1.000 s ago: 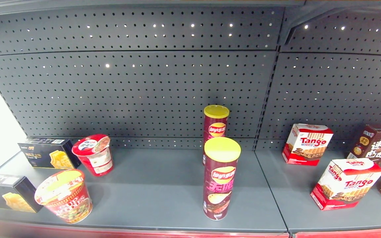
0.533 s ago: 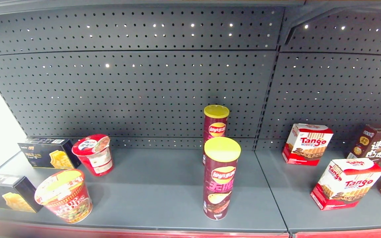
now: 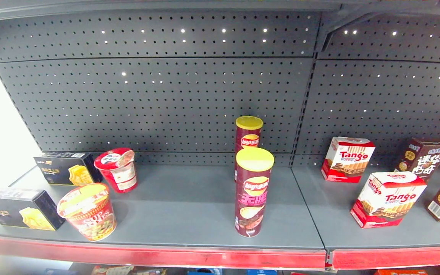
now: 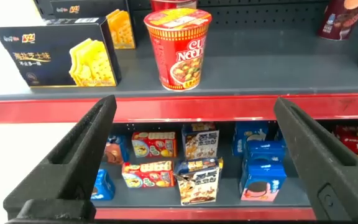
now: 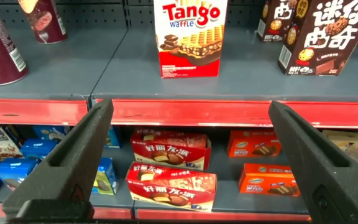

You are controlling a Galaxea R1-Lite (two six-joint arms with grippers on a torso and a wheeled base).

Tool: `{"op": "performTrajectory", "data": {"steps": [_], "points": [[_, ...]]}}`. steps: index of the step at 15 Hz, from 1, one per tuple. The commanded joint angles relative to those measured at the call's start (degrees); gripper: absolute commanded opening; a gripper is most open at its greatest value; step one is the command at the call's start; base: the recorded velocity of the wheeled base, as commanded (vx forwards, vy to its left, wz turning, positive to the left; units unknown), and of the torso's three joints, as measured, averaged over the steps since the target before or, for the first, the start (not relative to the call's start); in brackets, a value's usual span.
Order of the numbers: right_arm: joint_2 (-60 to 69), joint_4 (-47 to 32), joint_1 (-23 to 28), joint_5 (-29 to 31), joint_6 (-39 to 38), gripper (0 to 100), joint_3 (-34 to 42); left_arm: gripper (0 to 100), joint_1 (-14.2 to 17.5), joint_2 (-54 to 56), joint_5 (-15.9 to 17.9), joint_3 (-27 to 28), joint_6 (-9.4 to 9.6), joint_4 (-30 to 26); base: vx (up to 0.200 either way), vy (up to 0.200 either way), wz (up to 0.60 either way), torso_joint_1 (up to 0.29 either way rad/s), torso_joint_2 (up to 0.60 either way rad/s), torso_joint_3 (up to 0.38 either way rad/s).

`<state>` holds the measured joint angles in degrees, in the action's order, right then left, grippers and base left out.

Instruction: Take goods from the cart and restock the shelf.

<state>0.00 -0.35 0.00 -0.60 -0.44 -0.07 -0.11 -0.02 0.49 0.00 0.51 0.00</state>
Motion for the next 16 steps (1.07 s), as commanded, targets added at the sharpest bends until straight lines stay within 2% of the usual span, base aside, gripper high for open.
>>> {"op": "performTrajectory", "data": {"steps": [1, 2, 14, 16], "points": [[0.0, 0.0, 0.0, 0.0, 0.0, 100, 0.0, 100, 0.0, 0.0, 0.0, 0.0, 0.02, 0.0, 0.0, 0.0, 0.0, 0.0, 0.0, 0.0], [0.0, 0.0, 0.0, 0.0, 0.0, 100, 0.0, 100, 0.0, 0.0, 0.1, 0.0, 0.19, 0.0, -0.2, 0.0, 0.0, -0.007, 0.0, 0.007], [0.0, 0.0, 0.0, 0.0, 0.0, 100, 0.1, 100, -0.1, 0.0, 0.3, 0.0, 0.28, 0.0, 0.0, 0.0, 0.0, 0.0, 0.0, 0.0], [0.0, 0.0, 0.0, 0.0, 0.0, 100, 0.0, 100, 0.0, 0.0, 0.3, 0.0, 0.28, 0.0, 0.0, 0.0, -0.6, 0.002, 0.0, 0.002]]}}
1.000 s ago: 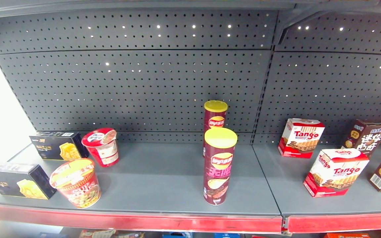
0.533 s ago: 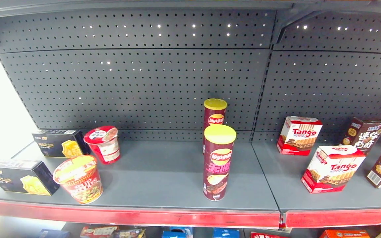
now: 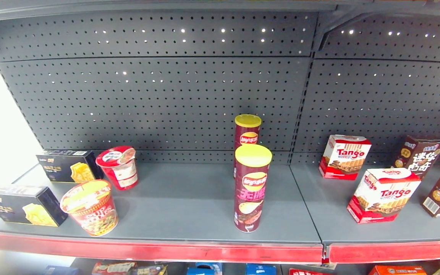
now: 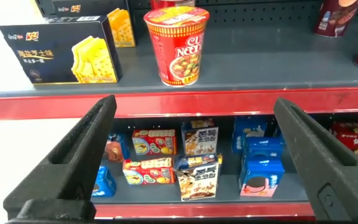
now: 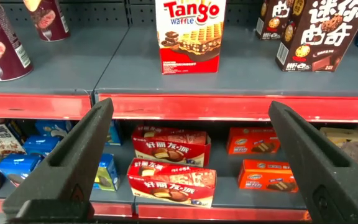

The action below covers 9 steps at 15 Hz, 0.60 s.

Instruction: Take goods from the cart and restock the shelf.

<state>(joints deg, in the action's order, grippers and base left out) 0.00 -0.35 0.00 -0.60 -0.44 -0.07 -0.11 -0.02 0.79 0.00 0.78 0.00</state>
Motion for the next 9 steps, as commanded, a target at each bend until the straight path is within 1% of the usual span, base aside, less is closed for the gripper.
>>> {"op": "performTrajectory", "data": {"steps": [1, 9], "points": [[0.0, 0.0, 0.0, 0.0, 0.0, 100, 0.0, 100, 0.0, 0.0, 0.0, 0.0, 0.01, 0.0, 0.0, 0.0, 0.0, 0.0, 0.0, 0.0], [0.0, 0.0, 0.0, 0.1, 0.2, 100, 0.0, 100, 0.0, 0.0, -0.2, 0.0, -0.34, 0.0, 0.0, 0.0, 0.0, 0.0, 0.0, 0.0]]}}
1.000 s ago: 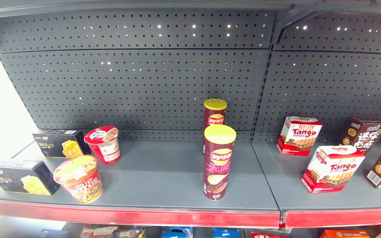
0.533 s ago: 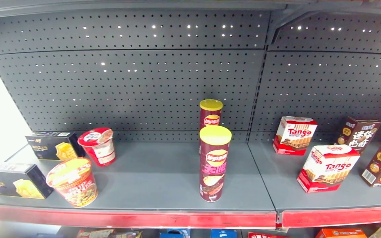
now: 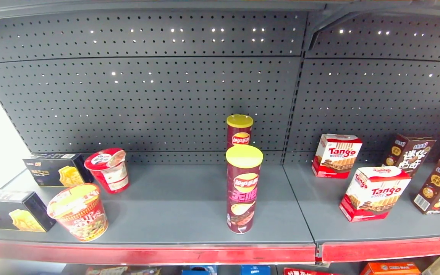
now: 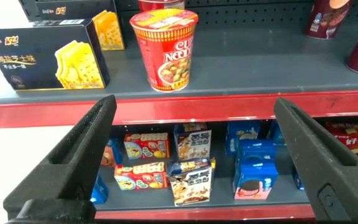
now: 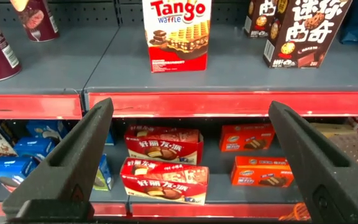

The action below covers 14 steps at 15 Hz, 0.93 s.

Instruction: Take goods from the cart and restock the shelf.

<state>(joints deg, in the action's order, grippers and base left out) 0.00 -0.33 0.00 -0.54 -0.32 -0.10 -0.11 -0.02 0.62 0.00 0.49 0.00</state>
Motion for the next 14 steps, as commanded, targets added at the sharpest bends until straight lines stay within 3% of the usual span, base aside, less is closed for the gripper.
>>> {"op": "performTrajectory", "data": {"steps": [1, 3, 10, 12, 14], "points": [[0.0, 0.0, 0.0, 0.0, 0.1, 100, 0.0, 100, 0.0, 0.0, 0.0, 0.0, -0.05, 0.0, 0.0, 0.0, 0.0, 0.0, 0.0, 0.0], [0.0, 0.0, 0.0, 0.0, 0.0, 100, 0.0, 100, 0.0, 0.0, 0.0, 0.0, 0.04, 0.0, 0.0, 0.0, 0.6, 0.002, 0.0, 0.007], [0.0, 0.0, 0.0, 0.0, -0.1, 100, 0.0, 100, 0.0, 0.0, 0.1, 0.0, 0.13, 0.0, 0.0, 0.0, 0.0, 0.0, 0.0, 0.0], [0.0, 0.0, 0.0, 0.0, 0.0, 100, 0.0, 100, 0.0, 0.0, 0.1, 0.0, 0.13, 0.0, 0.0, 0.0, -0.6, 0.0, 0.0, 0.007], [0.0, 0.0, 0.0, 0.0, -0.1, 100, 0.0, 100, 0.0, 0.0, 0.2, 0.0, 0.13, 0.0, 0.0, 0.0, 0.0, 0.0, 0.0, 0.0]]}}
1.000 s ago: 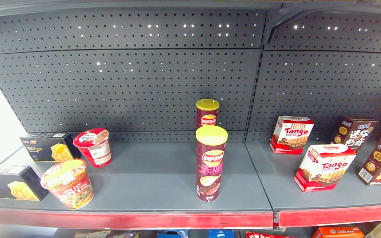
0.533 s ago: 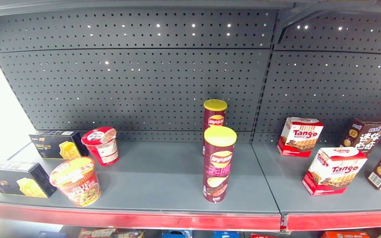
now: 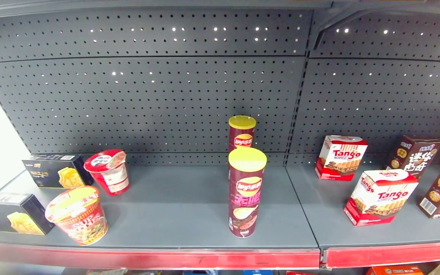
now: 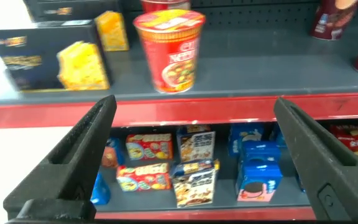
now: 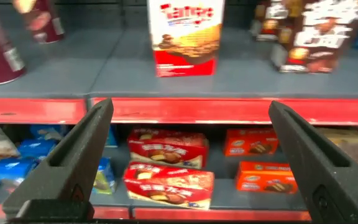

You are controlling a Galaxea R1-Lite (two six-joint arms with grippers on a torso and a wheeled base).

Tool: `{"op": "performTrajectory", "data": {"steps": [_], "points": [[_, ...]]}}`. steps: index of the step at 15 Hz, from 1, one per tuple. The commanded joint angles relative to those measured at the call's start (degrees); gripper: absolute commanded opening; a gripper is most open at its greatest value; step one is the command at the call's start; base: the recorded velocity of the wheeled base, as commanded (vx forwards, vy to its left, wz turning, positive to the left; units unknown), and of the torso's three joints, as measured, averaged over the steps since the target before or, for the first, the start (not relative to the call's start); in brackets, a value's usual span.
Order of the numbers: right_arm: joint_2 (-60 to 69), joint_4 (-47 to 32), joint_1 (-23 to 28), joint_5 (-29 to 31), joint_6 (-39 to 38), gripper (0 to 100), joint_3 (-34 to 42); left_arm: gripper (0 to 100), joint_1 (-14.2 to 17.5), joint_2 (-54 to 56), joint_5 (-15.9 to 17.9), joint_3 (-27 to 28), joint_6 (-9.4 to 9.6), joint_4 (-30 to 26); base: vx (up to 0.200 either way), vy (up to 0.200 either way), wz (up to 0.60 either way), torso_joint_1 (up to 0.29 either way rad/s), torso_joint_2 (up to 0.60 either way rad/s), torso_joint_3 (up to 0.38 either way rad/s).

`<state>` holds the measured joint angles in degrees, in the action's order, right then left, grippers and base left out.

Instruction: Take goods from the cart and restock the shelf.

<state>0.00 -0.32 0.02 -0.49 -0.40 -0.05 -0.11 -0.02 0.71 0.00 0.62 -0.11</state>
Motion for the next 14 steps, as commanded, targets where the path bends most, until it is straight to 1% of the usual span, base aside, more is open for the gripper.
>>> {"op": "performTrajectory", "data": {"steps": [1, 14], "points": [[0.0, 0.0, 0.0, 0.0, 0.1, 100, 0.0, 100, 0.0, 0.0, 0.0, 0.0, 0.08, 0.1, 0.0, 0.0, 0.0, 0.0, 0.0, 0.0], [0.0, 0.0, 0.0, 0.0, 0.1, 100, 0.0, 100, 0.0, 0.0, -0.2, 0.0, -0.18, 0.1, 0.0, 0.0, 0.0, 0.0, 0.0, 0.0]]}}
